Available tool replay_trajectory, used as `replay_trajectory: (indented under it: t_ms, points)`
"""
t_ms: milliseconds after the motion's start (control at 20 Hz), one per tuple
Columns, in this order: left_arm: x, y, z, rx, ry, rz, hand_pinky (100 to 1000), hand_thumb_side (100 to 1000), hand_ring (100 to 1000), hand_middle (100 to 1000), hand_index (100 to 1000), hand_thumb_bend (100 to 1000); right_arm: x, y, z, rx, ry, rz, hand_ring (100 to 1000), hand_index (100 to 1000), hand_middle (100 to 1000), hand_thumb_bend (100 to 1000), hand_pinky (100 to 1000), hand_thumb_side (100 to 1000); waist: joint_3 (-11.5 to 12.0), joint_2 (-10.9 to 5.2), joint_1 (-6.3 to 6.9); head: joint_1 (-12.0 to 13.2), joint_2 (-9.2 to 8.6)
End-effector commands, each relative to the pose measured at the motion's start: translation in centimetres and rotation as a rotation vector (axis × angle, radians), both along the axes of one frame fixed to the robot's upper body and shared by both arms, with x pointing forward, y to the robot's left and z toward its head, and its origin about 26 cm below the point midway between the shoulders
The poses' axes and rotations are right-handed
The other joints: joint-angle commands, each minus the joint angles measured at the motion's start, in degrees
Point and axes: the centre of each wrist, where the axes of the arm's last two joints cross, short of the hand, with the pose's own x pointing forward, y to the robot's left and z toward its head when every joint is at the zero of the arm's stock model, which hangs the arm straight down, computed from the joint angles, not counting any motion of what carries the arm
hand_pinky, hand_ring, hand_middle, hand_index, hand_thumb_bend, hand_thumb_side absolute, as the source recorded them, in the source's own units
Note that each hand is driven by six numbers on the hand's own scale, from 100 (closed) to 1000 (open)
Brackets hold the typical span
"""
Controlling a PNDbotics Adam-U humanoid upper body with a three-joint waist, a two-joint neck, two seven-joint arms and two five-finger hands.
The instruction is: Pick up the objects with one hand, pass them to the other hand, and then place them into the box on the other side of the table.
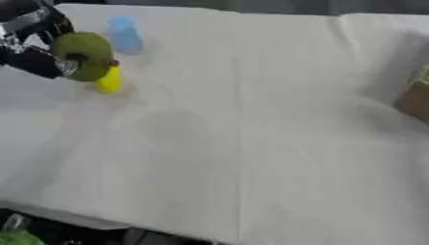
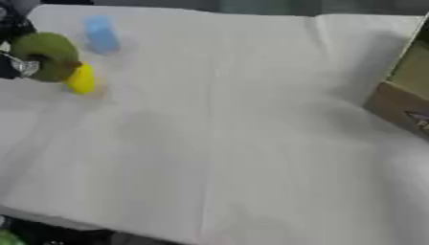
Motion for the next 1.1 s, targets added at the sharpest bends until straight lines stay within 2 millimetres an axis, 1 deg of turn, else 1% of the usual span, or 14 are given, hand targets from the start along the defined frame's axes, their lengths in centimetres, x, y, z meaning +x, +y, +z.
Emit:
replay_trajectory:
  t_ms: [50, 350, 550, 750, 900, 1100]
  points:
    - [-0.9, -0.4, 1.5, -0.051, -0.093, -0.021, 675, 133, 569, 484, 451, 100, -0.2, -0.4, 1.3, -0.026, -0.033, -0.007, 711, 888, 868, 100, 962, 598, 0.0, -0.37, 0.71, -0.2, -0.07]
    - [-1.5, -1.8, 1.3, -0.096, -0.108, -0.075, 669, 148, 559, 473, 447, 100, -0.1, -0.2, 1.8, -0.03, -0.047, 0.006, 713, 889, 869, 100, 962, 590, 0.1, -0.46, 0.66, -0.4, -0.01]
    - [-1.6, -2.7, 1.0, -0.108, -0.099, -0.104, 666, 156, 553, 468, 446, 100, 0.1, 0.6, 3.4, -0.07, -0.085, 0.048, 717, 890, 872, 100, 961, 564, 0.0, -0.77, 0.37, -0.6, 0.2]
    - [-1.5, -3.2, 0.7, -0.125, -0.103, -0.108, 660, 167, 544, 461, 444, 100, 0.1, 2.1, 5.9, -0.186, -0.133, 0.129, 725, 887, 874, 100, 956, 523, -0.2, -1.16, -0.14, -0.9, 0.44]
    - [-1.6, -3.5, 0.5, -0.141, -0.122, -0.112, 656, 175, 537, 455, 443, 100, 0.0, 3.7, 7.6, -0.288, -0.164, 0.199, 731, 888, 874, 100, 951, 501, -0.2, -1.42, -0.37, -1.1, 0.65]
    - [-2.1, -4.1, 0.4, -0.169, -0.155, -0.138, 655, 191, 530, 449, 443, 100, -0.2, 6.0, 9.0, -0.389, -0.178, 0.287, 740, 894, 883, 100, 952, 507, -0.3, -1.68, -0.52, -1.5, 0.77]
